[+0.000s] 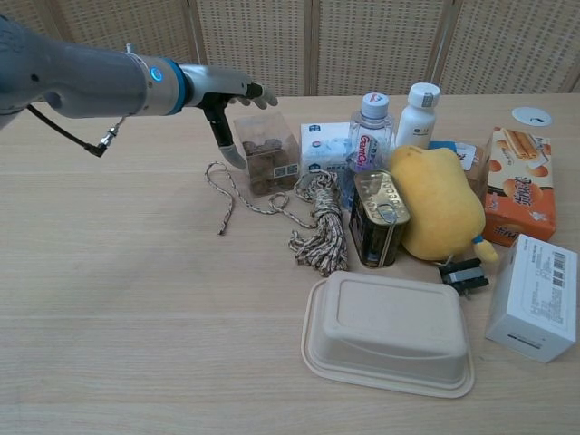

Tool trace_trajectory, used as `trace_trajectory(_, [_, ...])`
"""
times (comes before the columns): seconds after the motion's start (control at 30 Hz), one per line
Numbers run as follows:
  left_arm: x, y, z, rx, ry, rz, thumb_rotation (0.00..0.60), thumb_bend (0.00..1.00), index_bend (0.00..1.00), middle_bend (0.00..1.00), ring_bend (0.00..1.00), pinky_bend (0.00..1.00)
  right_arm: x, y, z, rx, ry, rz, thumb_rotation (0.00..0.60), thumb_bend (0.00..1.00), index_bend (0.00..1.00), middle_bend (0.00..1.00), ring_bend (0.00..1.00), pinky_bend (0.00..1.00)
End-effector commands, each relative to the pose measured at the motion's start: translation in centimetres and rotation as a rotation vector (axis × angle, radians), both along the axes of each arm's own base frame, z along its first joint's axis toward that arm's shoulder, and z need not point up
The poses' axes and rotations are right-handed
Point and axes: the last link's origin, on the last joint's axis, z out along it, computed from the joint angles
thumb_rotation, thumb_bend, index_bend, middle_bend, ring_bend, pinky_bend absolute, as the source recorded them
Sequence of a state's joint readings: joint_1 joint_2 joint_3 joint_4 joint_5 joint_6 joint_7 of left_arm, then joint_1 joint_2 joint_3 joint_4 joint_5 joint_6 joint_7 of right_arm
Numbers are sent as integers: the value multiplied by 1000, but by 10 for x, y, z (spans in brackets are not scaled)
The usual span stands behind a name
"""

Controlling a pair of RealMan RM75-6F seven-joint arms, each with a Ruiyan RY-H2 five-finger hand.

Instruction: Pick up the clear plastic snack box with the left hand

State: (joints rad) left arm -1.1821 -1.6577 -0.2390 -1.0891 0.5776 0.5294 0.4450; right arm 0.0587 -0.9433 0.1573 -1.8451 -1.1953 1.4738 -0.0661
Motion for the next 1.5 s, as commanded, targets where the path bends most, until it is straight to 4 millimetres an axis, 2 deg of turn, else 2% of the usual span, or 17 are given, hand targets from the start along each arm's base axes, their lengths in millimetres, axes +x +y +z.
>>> trace_trajectory(0.03, [14,6,-22,-31,-18,19,600,205,0,0,0,0,0,3,3,-6,7,-8,553,4,0,0,0,0])
trace_trajectory(0.27, [21,13,-34,-43,-9,19,600,205,0,0,0,0,0,8,8,-26,16,-24,553,4,0,0,0,0])
trace_trajectory(0.53, [-7,3,-17,-99,104,0,600,208,0,0,0,0,3,4,5,-20,12,-10,552,3,0,0,0,0])
trace_trajectory(0.67, [-22,-11,3,-126,127,17,600,210,0,0,0,0,5,2,3,-16,8,4,555,3,0,0,0,0])
trace_trajectory(0.87, [-45,-46,48,-162,154,44,600,209,0,0,0,0,11,-1,2,-15,8,29,555,3,0,0,0,0])
trace_trajectory(1.03, [-48,-58,72,-72,104,24,600,208,0,0,0,0,13,-2,1,-9,4,40,553,2,0,0,0,0])
trace_trajectory(1.17, [-47,-60,71,7,87,-21,600,209,0,0,0,0,14,-1,0,-10,-2,47,554,4,0,0,0,0])
trace_trajectory(1.5, [-50,-72,47,-3,118,-28,600,207,0,0,0,0,9,7,6,-28,-16,36,555,2,0,0,0,0])
